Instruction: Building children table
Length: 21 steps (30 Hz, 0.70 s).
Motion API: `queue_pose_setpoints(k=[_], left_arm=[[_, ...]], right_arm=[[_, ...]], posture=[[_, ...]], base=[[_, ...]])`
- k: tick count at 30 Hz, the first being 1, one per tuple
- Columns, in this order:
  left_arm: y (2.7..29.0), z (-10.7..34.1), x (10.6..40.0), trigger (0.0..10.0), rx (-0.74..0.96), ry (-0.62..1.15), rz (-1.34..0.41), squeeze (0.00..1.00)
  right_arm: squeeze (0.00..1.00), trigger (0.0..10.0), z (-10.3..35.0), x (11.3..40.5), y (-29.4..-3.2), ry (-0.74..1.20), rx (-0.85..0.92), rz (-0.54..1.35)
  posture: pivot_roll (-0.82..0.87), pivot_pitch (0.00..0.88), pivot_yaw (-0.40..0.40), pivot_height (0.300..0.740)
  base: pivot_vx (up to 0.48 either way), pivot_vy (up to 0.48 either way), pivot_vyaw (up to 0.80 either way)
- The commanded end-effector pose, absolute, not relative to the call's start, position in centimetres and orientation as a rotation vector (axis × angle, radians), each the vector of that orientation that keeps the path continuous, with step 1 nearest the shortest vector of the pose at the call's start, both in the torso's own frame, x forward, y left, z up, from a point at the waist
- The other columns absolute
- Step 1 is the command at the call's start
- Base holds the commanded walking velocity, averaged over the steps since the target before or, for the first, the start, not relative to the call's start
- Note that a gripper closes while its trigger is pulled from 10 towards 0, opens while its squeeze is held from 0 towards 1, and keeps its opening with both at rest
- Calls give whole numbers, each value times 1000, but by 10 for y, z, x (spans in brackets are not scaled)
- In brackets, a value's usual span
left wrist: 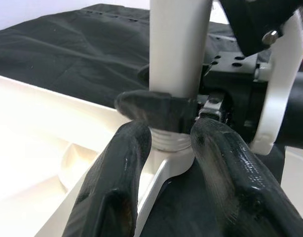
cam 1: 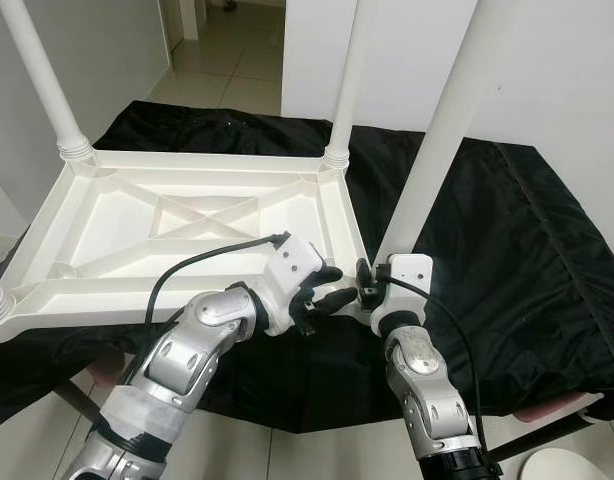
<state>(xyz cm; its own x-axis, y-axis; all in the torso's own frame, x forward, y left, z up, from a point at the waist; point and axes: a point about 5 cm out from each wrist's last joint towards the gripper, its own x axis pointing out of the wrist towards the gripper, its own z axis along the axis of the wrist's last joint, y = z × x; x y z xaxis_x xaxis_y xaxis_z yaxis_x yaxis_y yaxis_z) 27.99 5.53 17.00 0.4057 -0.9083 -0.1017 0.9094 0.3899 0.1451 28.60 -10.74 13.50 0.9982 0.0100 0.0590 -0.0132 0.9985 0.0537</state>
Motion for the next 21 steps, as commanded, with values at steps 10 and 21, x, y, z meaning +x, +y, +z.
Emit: queue_pose_setpoints(k=[10,21], left_arm=[[53,174,281,10000,199,-9,-1168,0],[44,168,271,10000,193,-2,-1213,0]], right_arm=[[0,10000,151,282,-112,-121,127,137],[0,10000,159,290,-154,-97,-39,437]], posture=[[-15,26,-55,740],[7,0,-58,740]], base=[[0,0,0],[0,0,0]])
